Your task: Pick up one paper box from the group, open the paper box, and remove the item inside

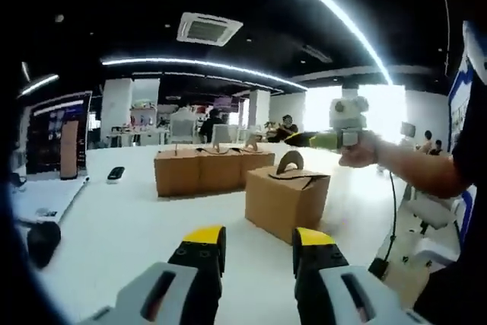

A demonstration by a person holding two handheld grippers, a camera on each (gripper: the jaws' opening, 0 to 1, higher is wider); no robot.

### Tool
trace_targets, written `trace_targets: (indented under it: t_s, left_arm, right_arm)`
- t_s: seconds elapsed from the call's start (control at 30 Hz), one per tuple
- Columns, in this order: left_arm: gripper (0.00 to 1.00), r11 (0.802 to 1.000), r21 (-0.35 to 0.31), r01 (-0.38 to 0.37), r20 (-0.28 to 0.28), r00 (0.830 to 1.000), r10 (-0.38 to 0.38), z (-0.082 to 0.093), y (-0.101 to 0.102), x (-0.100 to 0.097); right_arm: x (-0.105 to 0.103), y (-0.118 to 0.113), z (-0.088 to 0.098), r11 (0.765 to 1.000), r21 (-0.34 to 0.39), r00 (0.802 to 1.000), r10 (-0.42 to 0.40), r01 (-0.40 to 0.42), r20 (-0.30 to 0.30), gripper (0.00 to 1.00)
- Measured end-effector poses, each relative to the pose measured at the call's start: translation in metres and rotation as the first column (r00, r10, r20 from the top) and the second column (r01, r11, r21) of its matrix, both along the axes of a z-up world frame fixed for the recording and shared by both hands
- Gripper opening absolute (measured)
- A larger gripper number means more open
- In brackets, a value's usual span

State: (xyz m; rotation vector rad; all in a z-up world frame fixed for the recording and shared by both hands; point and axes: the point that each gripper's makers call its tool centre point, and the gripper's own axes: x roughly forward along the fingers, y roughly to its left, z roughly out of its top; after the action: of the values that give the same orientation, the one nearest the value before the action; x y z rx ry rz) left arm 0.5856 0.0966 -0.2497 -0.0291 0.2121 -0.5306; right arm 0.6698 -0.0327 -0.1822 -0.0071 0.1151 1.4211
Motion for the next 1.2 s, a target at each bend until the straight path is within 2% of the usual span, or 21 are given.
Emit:
trace_targets:
  t_s: [0.03,0.07,0.17,0.3,0.4,0.47,0.5,0.57,0.63,0.73,0.83,0.87,0.9,0.93,1.03,1.1,1.2]
  left_arm:
    - [0.37,0.998,-0.055,0.010,-0.003,1.000,-0.010,0.004,-0.002,0.000]
    - [0.37,0.998,-0.069,0.011,-0.001,1.000,-0.012,0.006,-0.002,0.001]
    - [0.37,0.997,-0.082,0.010,0.006,1.000,-0.010,0.009,-0.003,0.005]
    - [0.37,0.993,-0.114,0.014,0.031,0.999,-0.010,0.016,-0.006,0.013]
    - [0.37,0.994,-0.109,0.023,0.028,0.999,-0.020,0.016,-0.008,0.017]
    - [0.37,0.998,-0.061,0.018,0.026,1.000,-0.016,0.013,-0.005,0.017]
    - [0.37,0.998,-0.053,0.017,0.029,0.999,-0.016,0.014,-0.004,0.016]
    - [0.37,0.998,-0.058,0.020,0.027,0.999,-0.018,0.014,-0.001,0.014]
    - [0.37,0.997,-0.069,0.019,0.021,1.000,-0.018,0.013,0.003,0.013]
    - [0.37,0.996,-0.090,0.004,0.006,1.000,-0.004,0.014,0.009,0.014]
    - [0.37,0.996,-0.093,-0.010,0.021,1.000,0.012,0.017,0.011,0.017]
    - [0.37,0.995,-0.095,-0.016,0.028,0.999,0.018,0.018,0.012,0.019]
    - [0.37,0.996,-0.094,-0.014,0.029,0.999,0.017,0.017,0.011,0.021]
    - [0.37,0.996,-0.085,-0.013,0.024,1.000,0.015,0.014,0.012,0.022]
    - [0.37,0.998,-0.068,-0.009,0.016,1.000,0.010,0.006,0.014,0.022]
    - [0.37,0.997,-0.077,-0.005,-0.004,1.000,0.005,0.000,0.015,0.021]
    - [0.37,0.996,-0.088,-0.002,-0.005,1.000,0.001,-0.001,0.015,0.016]
  right_arm:
    - [-0.002,-0.002,0.003,1.000,0.011,1.000,-0.010,0.010,0.004,0.35]
    - [-0.003,-0.004,0.005,1.000,0.020,1.000,-0.023,0.023,0.007,0.35]
    - [0.002,-0.014,0.011,0.988,0.071,0.990,-0.139,0.140,-0.013,0.34]
    - [-0.006,-0.026,0.019,0.966,0.144,0.976,-0.217,0.216,-0.012,0.34]
    - [-0.009,-0.040,0.019,0.944,0.136,0.953,-0.303,0.300,-0.001,0.33]
    - [-0.013,-0.051,0.015,0.924,0.129,0.932,-0.363,0.361,-0.012,0.32]
    - [-0.018,-0.055,0.013,0.920,0.126,0.929,-0.371,0.370,-0.016,0.32]
    - [-0.023,-0.065,0.007,0.903,0.107,0.910,-0.414,0.415,-0.034,0.32]
    - [-0.030,-0.074,0.004,0.888,0.098,0.893,-0.449,0.450,-0.027,0.31]
    - [-0.030,-0.081,-0.001,0.874,0.086,0.878,-0.476,0.478,-0.046,0.29]
    - [-0.030,-0.081,-0.002,0.873,0.076,0.876,-0.479,0.482,-0.051,0.29]
    - [-0.024,-0.079,-0.007,0.875,0.021,0.875,-0.482,0.483,-0.037,0.29]
    - [-0.023,-0.076,-0.005,0.877,0.004,0.877,-0.480,0.480,-0.011,0.28]
    - [-0.022,-0.075,-0.001,0.877,0.002,0.877,-0.481,0.481,0.015,0.28]
    - [-0.022,-0.074,0.012,0.874,0.028,0.873,-0.487,0.486,0.034,0.27]
    - [-0.022,-0.073,0.013,0.871,0.033,0.870,-0.491,0.490,0.032,0.27]
    - [-0.026,-0.069,0.005,0.874,0.030,0.874,-0.485,0.484,0.023,0.27]
